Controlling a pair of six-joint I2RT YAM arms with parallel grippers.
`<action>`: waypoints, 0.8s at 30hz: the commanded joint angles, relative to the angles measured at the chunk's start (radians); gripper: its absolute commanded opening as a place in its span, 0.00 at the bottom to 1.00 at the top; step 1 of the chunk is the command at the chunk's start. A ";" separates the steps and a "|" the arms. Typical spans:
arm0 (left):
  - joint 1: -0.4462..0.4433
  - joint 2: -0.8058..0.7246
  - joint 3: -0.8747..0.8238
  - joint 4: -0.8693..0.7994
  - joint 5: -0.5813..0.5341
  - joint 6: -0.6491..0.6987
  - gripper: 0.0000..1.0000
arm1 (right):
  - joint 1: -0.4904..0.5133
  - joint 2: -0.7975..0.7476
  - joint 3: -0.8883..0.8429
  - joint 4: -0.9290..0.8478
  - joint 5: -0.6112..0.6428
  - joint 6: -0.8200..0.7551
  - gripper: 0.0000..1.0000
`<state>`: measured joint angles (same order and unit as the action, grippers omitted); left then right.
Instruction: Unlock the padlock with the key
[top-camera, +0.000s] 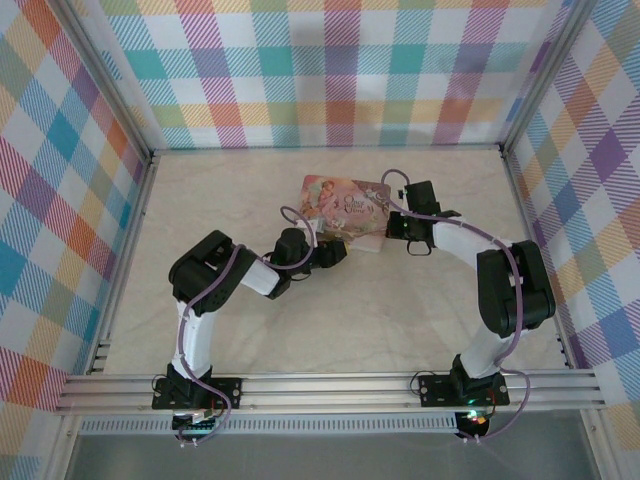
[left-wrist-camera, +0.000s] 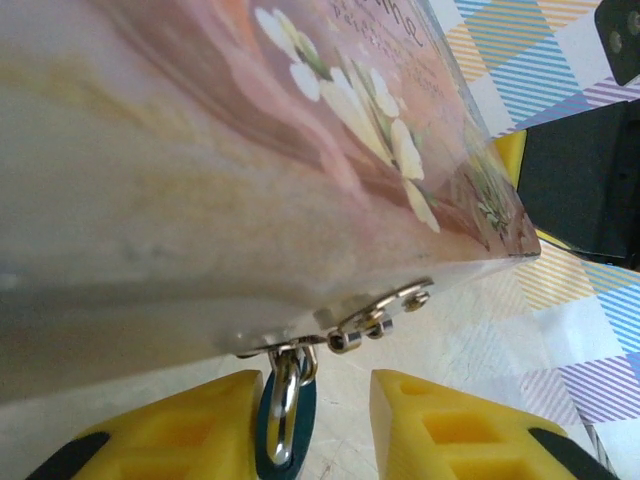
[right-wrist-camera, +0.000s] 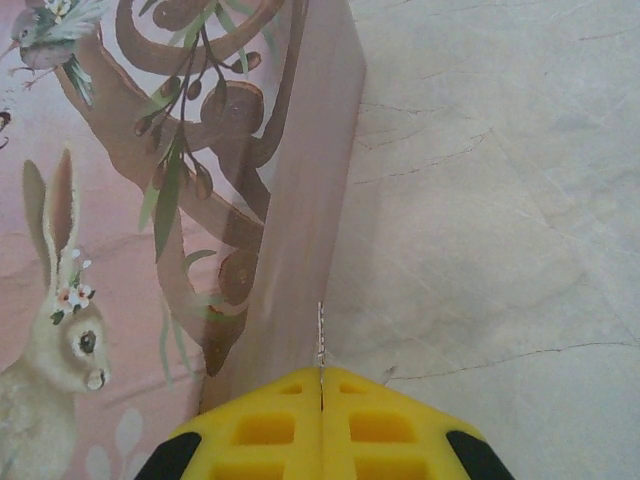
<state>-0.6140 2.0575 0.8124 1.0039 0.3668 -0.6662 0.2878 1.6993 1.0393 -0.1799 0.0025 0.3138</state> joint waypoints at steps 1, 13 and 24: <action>0.026 -0.014 -0.029 -0.044 0.004 -0.026 0.29 | 0.006 -0.016 -0.023 0.005 -0.021 0.015 0.00; 0.040 -0.024 -0.017 -0.111 0.024 -0.019 0.21 | 0.006 -0.023 -0.031 0.011 -0.019 0.014 0.00; 0.048 -0.052 -0.046 -0.123 -0.006 -0.021 0.29 | 0.007 -0.032 -0.042 0.018 -0.024 0.019 0.00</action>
<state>-0.5861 2.0212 0.7933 0.9451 0.3805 -0.6655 0.2878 1.6989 1.0092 -0.1734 -0.0051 0.3252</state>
